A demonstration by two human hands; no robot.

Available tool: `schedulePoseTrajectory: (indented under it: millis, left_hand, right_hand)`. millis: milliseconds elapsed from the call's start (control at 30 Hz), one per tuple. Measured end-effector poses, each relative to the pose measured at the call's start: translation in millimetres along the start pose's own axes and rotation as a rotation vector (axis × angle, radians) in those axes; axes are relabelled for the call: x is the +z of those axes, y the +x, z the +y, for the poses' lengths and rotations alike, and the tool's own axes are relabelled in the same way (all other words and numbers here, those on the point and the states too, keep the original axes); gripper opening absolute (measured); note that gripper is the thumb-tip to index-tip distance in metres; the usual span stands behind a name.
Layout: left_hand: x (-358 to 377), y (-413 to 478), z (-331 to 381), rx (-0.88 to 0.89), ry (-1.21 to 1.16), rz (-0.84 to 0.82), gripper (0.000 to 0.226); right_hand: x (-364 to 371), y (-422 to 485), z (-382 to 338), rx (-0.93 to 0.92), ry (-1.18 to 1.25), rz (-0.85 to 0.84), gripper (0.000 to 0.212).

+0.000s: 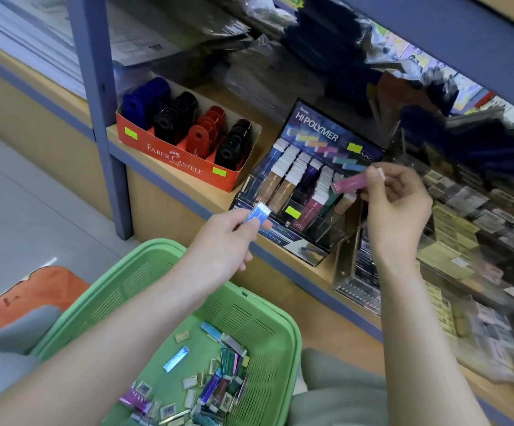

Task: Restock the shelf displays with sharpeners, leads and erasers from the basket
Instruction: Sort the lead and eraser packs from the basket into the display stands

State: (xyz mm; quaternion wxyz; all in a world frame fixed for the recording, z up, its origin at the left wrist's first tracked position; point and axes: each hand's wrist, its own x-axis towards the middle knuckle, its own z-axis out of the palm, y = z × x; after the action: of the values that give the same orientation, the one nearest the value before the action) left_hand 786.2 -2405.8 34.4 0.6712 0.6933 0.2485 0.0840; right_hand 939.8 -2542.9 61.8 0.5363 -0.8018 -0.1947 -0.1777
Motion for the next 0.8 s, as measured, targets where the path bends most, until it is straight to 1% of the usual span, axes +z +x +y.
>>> schedulePoseTrajectory:
  millis: [67,100,233,367,567,800]
  left_hand:
    - [-1,1,1,-0.009,-0.004,0.009,0.029]
    - [-1,2,2,-0.011,-0.008,0.014,0.029]
    - [-5,3,7,-0.011,-0.030,0.040,0.030]
    - [-10,5,8,-0.016,-0.037,0.059,0.030]
    - [-23,5,10,-0.029,-0.059,0.095,0.029]
    - [-37,4,13,-0.031,-0.067,0.114,0.029]
  right_hand:
    - [0,-1,-6,-0.039,0.026,0.030,0.002]
    - [1,-2,-9,-0.042,0.052,0.019,0.002]
    - [18,3,-18,-0.026,0.073,-0.117,0.008]
    - [45,14,-26,-0.095,-0.027,-0.227,0.007]
    - [78,35,-27,-0.183,-0.285,-0.481,0.006]
    - [88,62,-37,-0.197,-0.491,-0.607,0.013]
